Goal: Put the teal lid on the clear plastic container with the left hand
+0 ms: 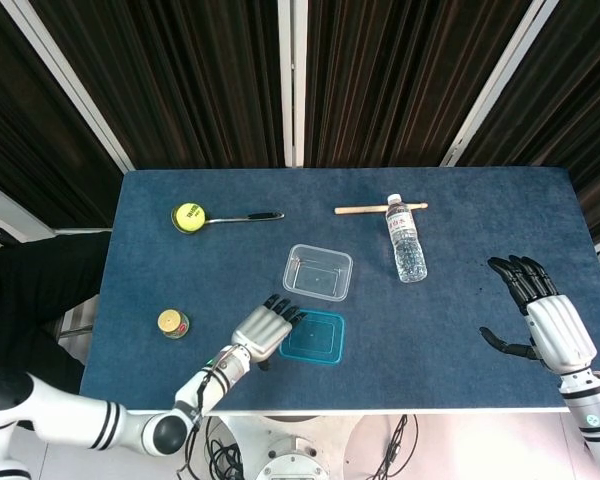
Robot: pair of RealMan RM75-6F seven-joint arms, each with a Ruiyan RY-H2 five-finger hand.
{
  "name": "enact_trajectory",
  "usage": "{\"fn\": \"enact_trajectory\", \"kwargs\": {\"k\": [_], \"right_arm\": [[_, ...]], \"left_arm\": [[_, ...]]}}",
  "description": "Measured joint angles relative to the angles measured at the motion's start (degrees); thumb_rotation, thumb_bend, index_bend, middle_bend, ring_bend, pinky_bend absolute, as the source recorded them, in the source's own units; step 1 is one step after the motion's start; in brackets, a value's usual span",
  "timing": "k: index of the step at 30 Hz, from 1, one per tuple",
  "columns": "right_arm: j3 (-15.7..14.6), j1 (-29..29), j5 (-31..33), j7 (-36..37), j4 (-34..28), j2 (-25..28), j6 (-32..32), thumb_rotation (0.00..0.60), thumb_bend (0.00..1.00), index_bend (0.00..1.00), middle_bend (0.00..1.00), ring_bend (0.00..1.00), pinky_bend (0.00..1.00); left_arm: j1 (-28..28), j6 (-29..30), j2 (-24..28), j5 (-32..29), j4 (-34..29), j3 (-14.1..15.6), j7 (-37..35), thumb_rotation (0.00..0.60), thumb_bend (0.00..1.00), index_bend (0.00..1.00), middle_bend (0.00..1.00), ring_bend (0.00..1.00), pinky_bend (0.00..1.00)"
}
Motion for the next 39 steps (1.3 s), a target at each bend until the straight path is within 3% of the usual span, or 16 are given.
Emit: {"fn": "enact_trajectory", "kwargs": {"k": [4,9,26,39], "right_arm": [[0.6,-1.1,-0.2,0.7,0.7,-0.2,0.0,0.600,0.17,0.00,0.09,0.00,0.00],[1.3,-2.2,-0.3,1.9,1.7,-0.5,-0.2,0.600,0.16,0.00,0.09,0.00,0.00],[3.2,-4.8,-0.6,4.9,4.1,-1.1,-1.3,0.600,0.16,0.00,0.08,0.00,0.00],[4.1,-5.8,-1.1,6.6,5.2,-1.3,-2.3,0.600,0.16,0.00,0.08,0.00,0.00]], "left_arm": [[-5.4,4.2,-2.9,-9.0,1.9,-0.8,3.7,0.600,0.00,0.04,0.00,0.00,0.00],[-10.0,8.5,-6.0,-13.9,4.4,-1.6,6.5,0.600,0.00,0.04,0.00,0.00,0.00],[-17.2,10.0,-9.6,-23.7,8.5,-2.6,10.8,0.600,0.00,0.06,0.00,0.00,0.00],[-20.7,10.3,-11.1,-25.6,8.6,-2.1,13.1,0.600,0.00,0.10,0.00,0.00,0.00]]}}
